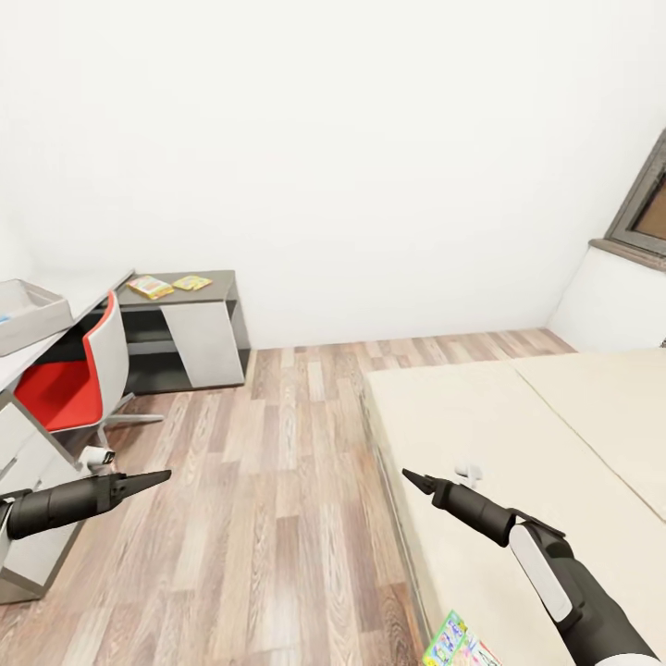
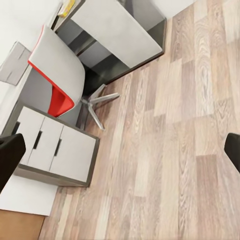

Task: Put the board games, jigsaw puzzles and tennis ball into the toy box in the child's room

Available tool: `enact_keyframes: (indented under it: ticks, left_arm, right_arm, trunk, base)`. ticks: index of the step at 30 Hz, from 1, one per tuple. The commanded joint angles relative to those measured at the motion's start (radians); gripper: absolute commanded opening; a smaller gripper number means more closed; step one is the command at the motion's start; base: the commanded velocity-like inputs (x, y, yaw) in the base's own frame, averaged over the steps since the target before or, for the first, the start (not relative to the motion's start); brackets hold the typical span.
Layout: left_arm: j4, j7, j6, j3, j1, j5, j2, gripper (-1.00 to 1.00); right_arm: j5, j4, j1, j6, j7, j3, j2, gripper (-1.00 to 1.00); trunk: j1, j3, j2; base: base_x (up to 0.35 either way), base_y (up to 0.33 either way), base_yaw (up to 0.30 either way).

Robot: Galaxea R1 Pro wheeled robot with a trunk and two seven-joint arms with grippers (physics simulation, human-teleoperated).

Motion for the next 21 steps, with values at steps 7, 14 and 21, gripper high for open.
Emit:
enact_keyframes:
  ticks: [7,14,21]
  left_arm:
    - [0.000,-0.004,0.011,0.000,0.000,0.000,0.001,1.00]
    - [0.000,-0.004,0.011,0.000,0.000,0.000,0.001,1.00]
    - [0.000,-0.004,0.011,0.000,0.000,0.000,0.001,1.00]
  right_arm:
    - [-0.010,-0.001,-0.001,0.009,-0.002,0.001,0.000,1.00]
    - [-0.010,-0.001,-0.001,0.009,-0.002,0.000,0.000,1.00]
    - [-0.010,-0.001,-0.001,0.009,-0.002,0.000,0.000,1.00]
  trunk:
    - [0.000,-0.002,-0.001]
    - [0.000,-0.002,-0.001]
    - [0.000,-0.002,-0.001]
  base:
    - [0.000,0.285,-0.257]
    - [0.000,0.285,-0.258]
    - [0.000,0.285,-0.259]
